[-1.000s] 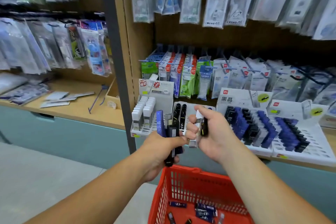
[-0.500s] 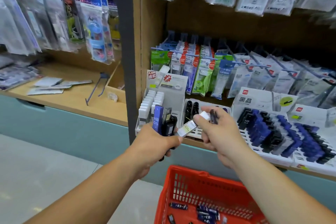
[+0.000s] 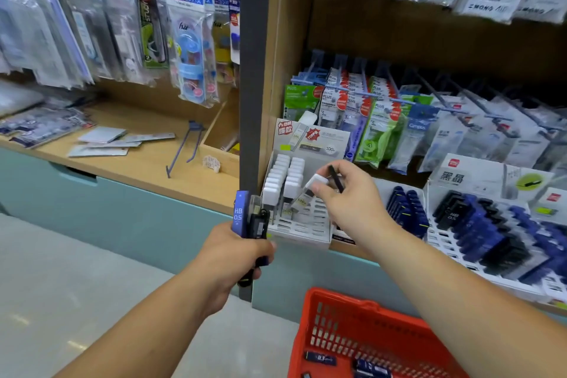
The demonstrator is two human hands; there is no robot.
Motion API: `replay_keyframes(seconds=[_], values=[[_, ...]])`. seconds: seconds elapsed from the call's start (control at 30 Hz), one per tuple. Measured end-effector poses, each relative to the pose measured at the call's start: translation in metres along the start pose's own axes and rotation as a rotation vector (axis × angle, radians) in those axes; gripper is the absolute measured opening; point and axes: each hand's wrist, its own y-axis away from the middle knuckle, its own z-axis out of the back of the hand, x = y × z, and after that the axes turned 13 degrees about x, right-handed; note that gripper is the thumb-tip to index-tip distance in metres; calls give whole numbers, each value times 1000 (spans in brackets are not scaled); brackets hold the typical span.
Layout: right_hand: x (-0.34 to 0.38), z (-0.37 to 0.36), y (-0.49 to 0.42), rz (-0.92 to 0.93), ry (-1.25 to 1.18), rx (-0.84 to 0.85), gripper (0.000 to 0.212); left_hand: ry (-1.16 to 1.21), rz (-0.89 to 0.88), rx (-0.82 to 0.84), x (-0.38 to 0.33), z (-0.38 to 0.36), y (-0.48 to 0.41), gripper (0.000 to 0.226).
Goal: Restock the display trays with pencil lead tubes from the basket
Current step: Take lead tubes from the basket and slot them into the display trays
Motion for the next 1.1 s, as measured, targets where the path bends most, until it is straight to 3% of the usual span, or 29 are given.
replay_keyframes(seconds=[0.23, 0.5, 0.83, 0.97, 1.1], values=[[-19, -18, -3, -20, -22, 35, 15, 111, -26, 82, -7, 4, 2, 10], [-12, -24, -10, 34, 175, 87, 10, 336, -16, 100, -10, 5, 1, 16], [-18, -25, -14, 17, 268, 6, 9, 319, -13, 33, -10, 4, -1, 21], [-14, -27, -11, 60, 382, 9, 24, 316, -13, 25, -11, 2, -1, 20], [-19, -30, -15, 53, 412, 17, 16, 322, -21, 19, -13, -3, -1, 16]])
